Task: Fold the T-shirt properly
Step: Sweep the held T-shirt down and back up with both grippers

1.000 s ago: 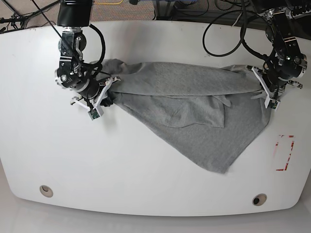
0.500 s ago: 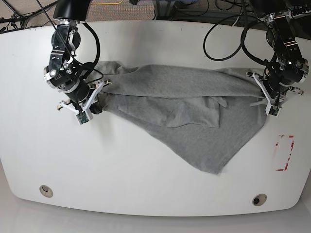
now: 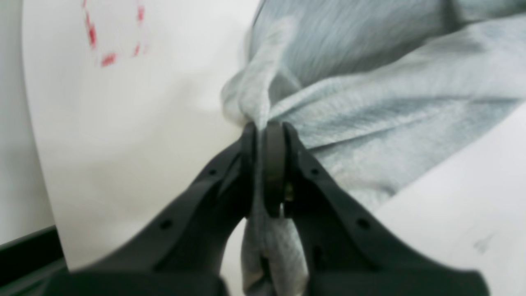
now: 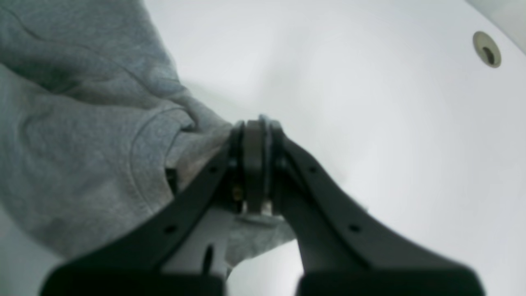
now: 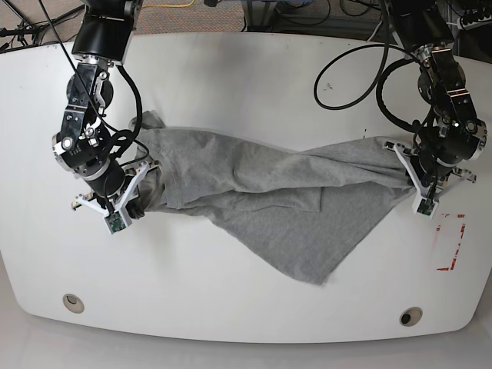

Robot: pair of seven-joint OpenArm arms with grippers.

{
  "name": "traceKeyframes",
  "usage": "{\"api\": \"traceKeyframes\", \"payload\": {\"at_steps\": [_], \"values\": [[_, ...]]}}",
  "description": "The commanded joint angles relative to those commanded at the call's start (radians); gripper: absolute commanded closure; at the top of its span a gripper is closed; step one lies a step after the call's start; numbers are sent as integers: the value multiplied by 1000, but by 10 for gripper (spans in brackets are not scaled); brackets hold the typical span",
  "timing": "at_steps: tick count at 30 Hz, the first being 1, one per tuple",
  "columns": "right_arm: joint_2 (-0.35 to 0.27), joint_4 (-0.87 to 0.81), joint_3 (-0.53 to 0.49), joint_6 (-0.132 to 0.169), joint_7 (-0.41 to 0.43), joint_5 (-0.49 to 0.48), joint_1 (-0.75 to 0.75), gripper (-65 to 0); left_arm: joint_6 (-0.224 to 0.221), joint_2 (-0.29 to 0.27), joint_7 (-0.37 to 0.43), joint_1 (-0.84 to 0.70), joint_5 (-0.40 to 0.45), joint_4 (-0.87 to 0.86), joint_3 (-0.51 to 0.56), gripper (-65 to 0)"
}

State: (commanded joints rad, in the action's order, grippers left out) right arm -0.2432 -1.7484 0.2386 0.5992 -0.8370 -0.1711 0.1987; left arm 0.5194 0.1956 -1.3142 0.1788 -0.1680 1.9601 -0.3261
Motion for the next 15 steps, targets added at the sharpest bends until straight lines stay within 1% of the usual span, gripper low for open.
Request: {"api": "traceKeyframes", "payload": {"at_steps": [4, 8, 13, 15], "values": [[-2, 41, -14, 0, 0, 0, 69, 0, 0, -18, -11, 69, 2, 0, 0, -10], [-34, 83, -20, 0, 0, -3, 170, 0, 0, -25, -14, 158, 3, 0, 0, -10], [-64, 152, -66, 0, 0, -2, 308, 0, -2, -25, -14, 279, 3, 0, 0, -10], [-94, 187, -80, 0, 0, -6, 373, 0, -2, -25, -12, 334, 3, 0, 0, -10]]}}
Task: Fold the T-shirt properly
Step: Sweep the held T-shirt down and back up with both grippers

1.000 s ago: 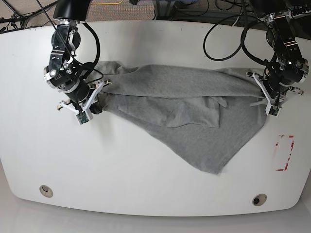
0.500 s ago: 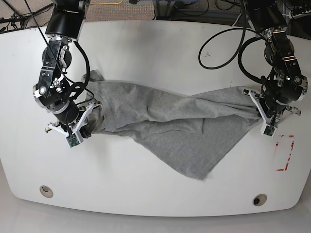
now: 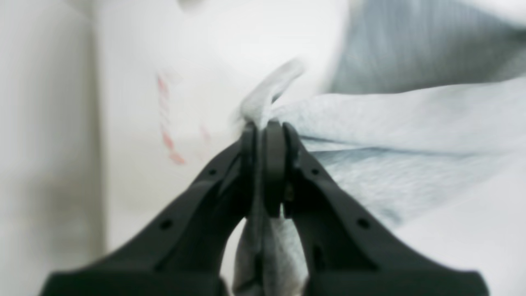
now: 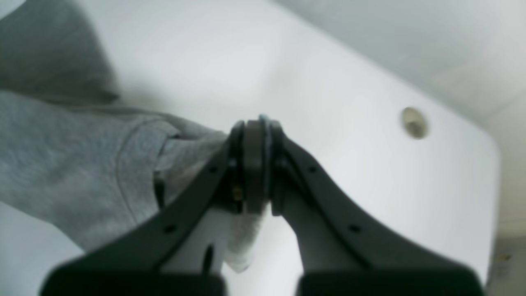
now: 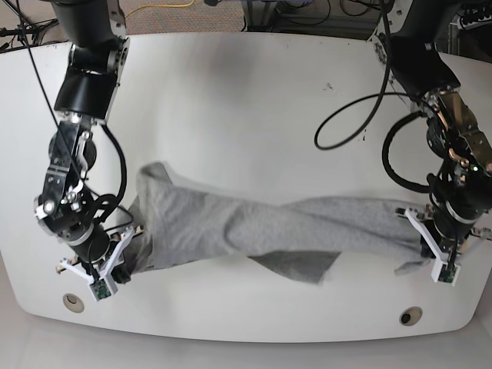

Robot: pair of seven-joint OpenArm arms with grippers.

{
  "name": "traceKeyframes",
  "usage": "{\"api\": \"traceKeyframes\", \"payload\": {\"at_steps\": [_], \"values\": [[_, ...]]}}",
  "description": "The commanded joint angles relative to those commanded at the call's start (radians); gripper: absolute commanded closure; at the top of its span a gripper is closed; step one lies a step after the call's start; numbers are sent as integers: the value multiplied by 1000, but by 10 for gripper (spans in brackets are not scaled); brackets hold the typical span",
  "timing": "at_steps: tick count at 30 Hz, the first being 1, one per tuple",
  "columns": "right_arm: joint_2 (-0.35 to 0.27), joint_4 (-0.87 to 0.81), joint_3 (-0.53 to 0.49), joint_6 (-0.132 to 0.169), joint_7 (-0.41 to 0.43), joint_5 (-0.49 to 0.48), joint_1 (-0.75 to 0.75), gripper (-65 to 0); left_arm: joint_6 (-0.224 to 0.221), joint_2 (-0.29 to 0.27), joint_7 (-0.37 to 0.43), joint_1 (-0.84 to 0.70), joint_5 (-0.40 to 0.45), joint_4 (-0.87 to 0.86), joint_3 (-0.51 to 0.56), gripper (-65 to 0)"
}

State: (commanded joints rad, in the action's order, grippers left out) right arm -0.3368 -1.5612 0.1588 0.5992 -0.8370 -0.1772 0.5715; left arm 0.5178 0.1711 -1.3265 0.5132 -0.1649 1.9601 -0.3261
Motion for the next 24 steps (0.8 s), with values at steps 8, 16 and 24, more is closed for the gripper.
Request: {"api": "traceKeyframes", "payload": {"at_steps": [8, 16, 24], "values": [[-64, 94, -63, 0, -34, -3, 224, 0, -9, 5, 8, 176, 0, 0, -8, -10], [-101, 149, -77, 48, -80, -3, 433, 0, -71, 6, 8, 336, -2, 0, -8, -10], [-101, 157, -69, 55, -112, -3, 453, 0, -72, 0, 8, 342, -2, -2, -6, -11]]}}
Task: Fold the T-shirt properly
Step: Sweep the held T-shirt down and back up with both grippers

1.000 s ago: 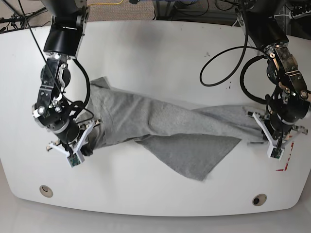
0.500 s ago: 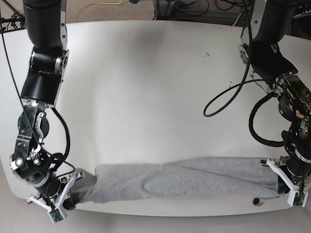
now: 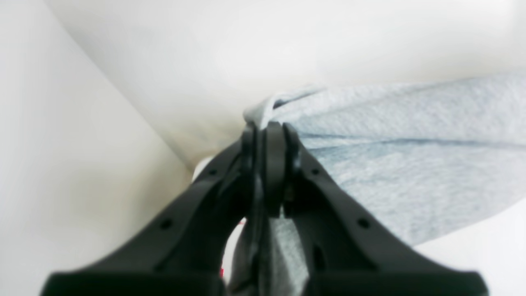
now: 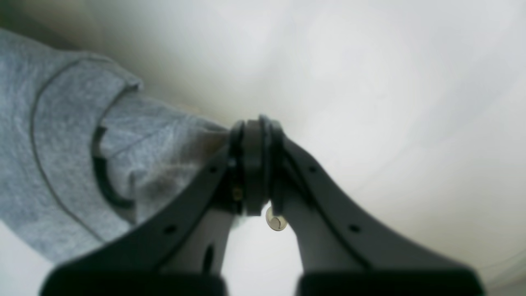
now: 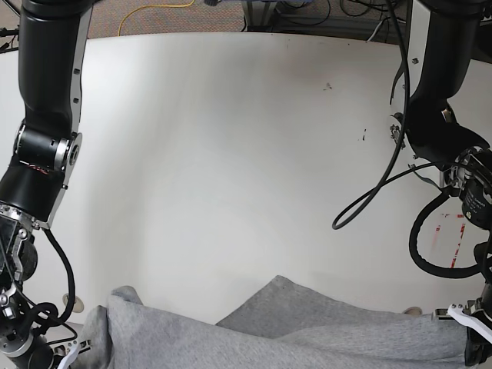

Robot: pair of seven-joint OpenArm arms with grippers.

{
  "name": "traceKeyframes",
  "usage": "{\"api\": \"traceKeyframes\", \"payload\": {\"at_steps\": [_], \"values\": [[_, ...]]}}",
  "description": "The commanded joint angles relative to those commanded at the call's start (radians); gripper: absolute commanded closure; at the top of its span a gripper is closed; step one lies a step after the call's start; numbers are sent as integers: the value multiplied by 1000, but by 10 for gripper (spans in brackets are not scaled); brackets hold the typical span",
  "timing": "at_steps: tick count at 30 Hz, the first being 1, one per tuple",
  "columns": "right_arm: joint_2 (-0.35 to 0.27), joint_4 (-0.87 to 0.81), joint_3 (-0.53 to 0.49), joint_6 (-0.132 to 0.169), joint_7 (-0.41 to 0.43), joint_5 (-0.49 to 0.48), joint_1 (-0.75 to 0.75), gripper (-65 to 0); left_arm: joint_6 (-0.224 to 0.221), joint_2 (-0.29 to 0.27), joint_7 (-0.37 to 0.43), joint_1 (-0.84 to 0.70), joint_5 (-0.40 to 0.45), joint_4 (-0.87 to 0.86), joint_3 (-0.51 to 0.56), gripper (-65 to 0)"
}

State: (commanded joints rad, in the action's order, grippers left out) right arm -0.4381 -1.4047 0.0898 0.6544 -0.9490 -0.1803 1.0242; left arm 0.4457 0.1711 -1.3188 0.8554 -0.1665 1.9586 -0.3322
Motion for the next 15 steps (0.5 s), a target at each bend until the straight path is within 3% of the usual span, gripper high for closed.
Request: {"api": "traceKeyframes", "payload": {"at_steps": [10, 15], "values": [[11, -115, 107, 0, 0, 0, -270, 0, 2, 0, 51, -196, -3, 0, 2, -11], [68, -180, 195, 0, 0, 0, -468, 0, 3, 6, 80, -364, -3, 0, 0, -11]]}}
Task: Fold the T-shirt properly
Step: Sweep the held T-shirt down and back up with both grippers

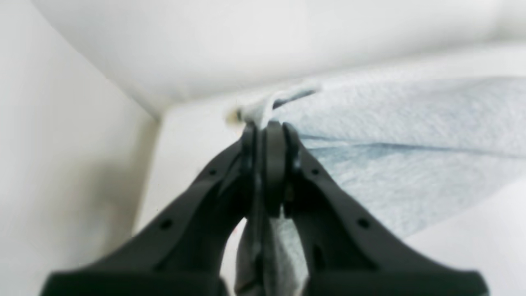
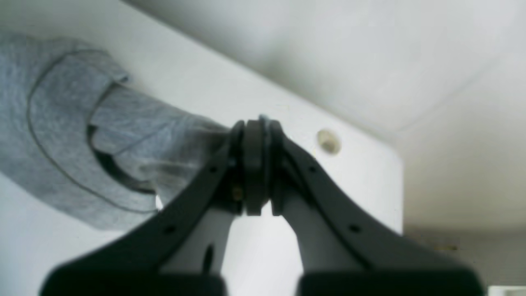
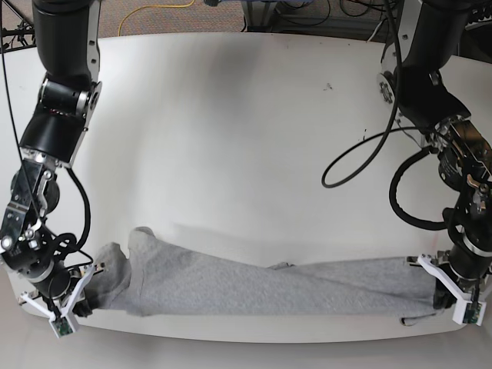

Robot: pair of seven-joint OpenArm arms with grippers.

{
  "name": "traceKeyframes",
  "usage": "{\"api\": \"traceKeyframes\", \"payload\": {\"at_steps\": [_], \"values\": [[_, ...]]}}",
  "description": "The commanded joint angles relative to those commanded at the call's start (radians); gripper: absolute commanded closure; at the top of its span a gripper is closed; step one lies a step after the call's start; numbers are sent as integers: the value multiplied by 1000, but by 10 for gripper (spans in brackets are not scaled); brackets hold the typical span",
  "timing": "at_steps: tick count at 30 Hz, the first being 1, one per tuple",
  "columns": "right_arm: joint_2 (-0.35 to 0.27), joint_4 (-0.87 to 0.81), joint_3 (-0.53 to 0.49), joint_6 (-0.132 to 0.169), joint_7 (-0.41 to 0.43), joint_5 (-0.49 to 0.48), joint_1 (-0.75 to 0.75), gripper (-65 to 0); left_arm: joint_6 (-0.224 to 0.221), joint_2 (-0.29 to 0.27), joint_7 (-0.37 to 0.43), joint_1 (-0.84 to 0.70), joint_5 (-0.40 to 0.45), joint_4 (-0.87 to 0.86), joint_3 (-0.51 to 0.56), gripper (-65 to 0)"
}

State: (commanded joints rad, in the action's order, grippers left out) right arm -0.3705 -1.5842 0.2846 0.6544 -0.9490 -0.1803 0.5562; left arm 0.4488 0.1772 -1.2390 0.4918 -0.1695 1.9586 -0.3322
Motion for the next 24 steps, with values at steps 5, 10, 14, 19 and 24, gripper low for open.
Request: {"api": "traceKeyframes", "payload": {"at_steps": [5, 10, 14, 19, 24], "values": [[46, -31, 23, 0, 11, 2, -180, 0, 0, 2, 5, -147, -2, 0, -2, -11], [100, -60, 66, 0, 55, 2, -356, 0, 0, 3, 6, -287, -2, 0, -3, -11], [143, -63, 103, 0, 74, 3, -474, 0, 2, 41, 6, -399, -2, 0, -3, -11], [172, -63, 121, 0, 101, 3, -568, 0, 2, 54, 6, -476, 2, -11, -3, -11], [186, -60, 118, 0, 123, 3, -637, 0, 2, 94, 6, -529, 3, -23, -3, -11]]}}
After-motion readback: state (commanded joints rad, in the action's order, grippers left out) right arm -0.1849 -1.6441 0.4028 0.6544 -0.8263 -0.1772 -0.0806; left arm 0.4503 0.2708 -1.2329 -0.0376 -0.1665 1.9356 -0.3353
